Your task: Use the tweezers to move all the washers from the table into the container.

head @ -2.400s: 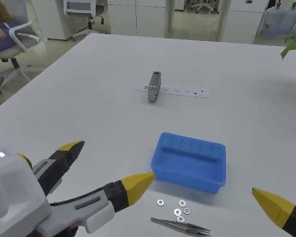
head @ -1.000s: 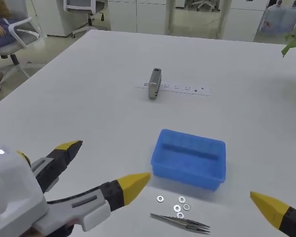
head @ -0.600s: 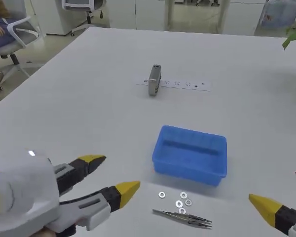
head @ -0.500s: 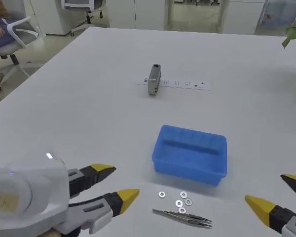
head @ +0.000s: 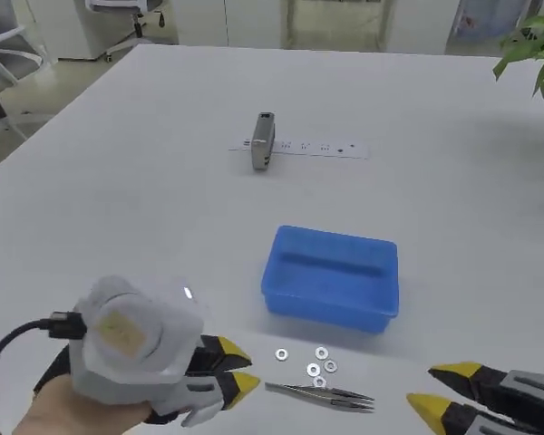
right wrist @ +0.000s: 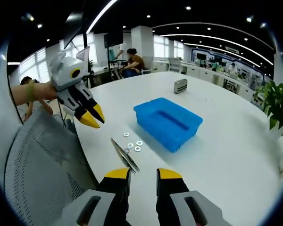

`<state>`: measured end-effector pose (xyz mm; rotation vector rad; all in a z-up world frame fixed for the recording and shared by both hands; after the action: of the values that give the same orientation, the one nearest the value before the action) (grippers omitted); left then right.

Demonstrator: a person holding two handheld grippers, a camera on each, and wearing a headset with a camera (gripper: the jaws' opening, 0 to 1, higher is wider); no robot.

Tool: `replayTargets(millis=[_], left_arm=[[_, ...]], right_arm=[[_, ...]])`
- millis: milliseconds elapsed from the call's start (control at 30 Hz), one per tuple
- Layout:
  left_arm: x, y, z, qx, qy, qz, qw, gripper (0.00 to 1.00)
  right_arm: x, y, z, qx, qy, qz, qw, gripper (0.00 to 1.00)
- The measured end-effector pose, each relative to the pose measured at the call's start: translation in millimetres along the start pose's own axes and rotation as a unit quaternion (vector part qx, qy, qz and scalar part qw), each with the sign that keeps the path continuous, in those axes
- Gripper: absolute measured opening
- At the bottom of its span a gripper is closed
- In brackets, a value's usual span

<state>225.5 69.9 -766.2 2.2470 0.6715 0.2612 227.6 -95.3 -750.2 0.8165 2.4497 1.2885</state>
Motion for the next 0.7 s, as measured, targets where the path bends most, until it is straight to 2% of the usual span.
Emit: replayTargets(millis=[67,200,267,367,500,700], left_arm=[[-1.2,-4.2,11.2,0.031,-0.014,0.033,0.9989,0.08],[-1.3,-6.5,26.1,0.058,-0.032,0.070,0.9953,0.07],[-2.0,-5.6,30.8,0.060,-0.041,0.077,0.9944,0.06],[-1.3,-8.6,37.7,0.080,-0.050,0.096,0.9908,0.05],[-1.6,-8.3,43.2,0.082,-0.059,0.093,0.9905,0.02],[-2.5,-12.4,45.8,0.097,-0.070,0.122,0.9853,0.00]], right_arm=[[1.5,-1.6,1.0,0.007,0.003,-0.005,1.0000,0.18],[1.7,-6.7,1.6,0.027,0.006,-0.022,0.9994,0.18],[1.6,-8.2,1.1,0.031,0.006,-0.026,0.9992,0.19],[1.1,-10.7,0.5,0.035,0.006,-0.026,0.9990,0.18],[0.8,-11.2,0.4,0.035,0.007,-0.025,0.9990,0.17],[1.8,-11.1,1.3,0.035,0.011,-0.028,0.9989,0.18]])
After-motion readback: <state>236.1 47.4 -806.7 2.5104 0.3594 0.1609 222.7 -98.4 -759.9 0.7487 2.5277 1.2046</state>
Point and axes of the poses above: the centre of the closed fingertips' face, and the gripper's own axes: z roughly forward along the fingers, x roughly to its left, y roughly out of its top, the point moved 2 cm from there along -z, roughly backward along the fingers, and after that the axes turned 4 degrees about -x, right-handed, at the moved point
